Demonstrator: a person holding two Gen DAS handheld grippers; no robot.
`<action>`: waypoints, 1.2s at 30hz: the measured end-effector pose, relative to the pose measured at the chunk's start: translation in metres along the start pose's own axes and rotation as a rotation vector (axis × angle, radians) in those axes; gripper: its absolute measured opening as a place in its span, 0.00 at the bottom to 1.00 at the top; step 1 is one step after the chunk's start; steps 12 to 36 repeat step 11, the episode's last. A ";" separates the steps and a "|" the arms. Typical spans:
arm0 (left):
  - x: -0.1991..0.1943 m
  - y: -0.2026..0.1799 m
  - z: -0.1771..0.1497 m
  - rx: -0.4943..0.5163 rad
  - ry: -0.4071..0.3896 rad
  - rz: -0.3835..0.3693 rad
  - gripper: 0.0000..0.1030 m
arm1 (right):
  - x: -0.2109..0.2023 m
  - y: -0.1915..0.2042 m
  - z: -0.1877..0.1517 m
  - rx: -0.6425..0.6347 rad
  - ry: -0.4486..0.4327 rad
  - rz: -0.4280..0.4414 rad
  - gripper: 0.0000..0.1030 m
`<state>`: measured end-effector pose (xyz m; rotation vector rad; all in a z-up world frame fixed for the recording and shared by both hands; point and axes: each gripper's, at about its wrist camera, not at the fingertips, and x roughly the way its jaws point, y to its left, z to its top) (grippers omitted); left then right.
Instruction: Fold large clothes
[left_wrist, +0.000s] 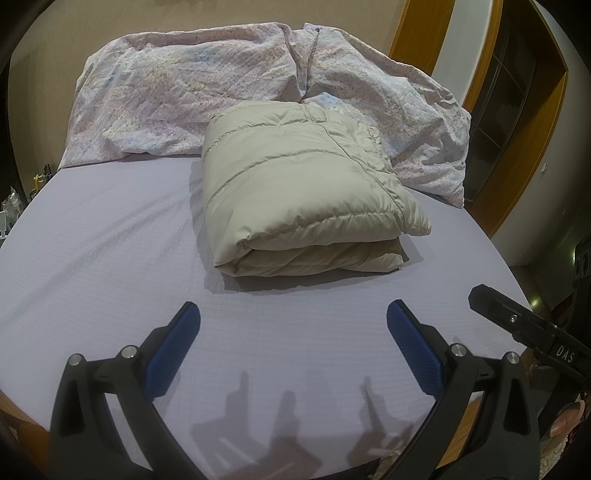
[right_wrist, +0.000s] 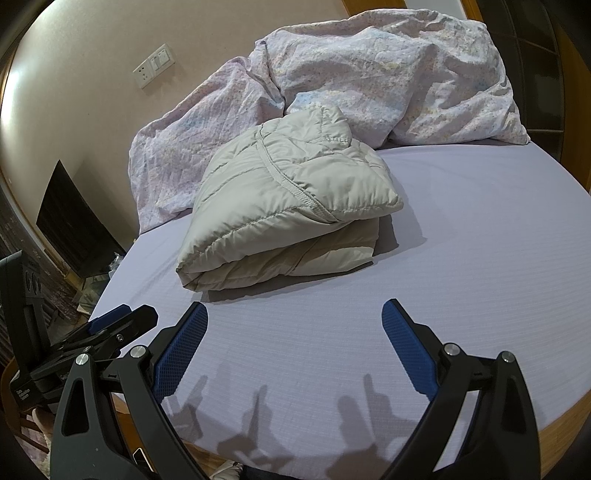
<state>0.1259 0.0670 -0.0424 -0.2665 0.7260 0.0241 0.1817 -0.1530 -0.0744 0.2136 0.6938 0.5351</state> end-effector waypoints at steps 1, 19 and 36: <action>0.000 0.000 0.000 0.001 0.000 0.001 0.98 | 0.000 0.001 0.000 0.000 0.000 0.000 0.94; 0.001 0.001 0.000 -0.001 0.002 -0.001 0.98 | 0.002 0.000 -0.001 0.003 0.002 0.001 0.94; 0.001 0.001 0.000 -0.001 0.002 -0.001 0.98 | 0.002 0.000 -0.001 0.003 0.002 0.001 0.94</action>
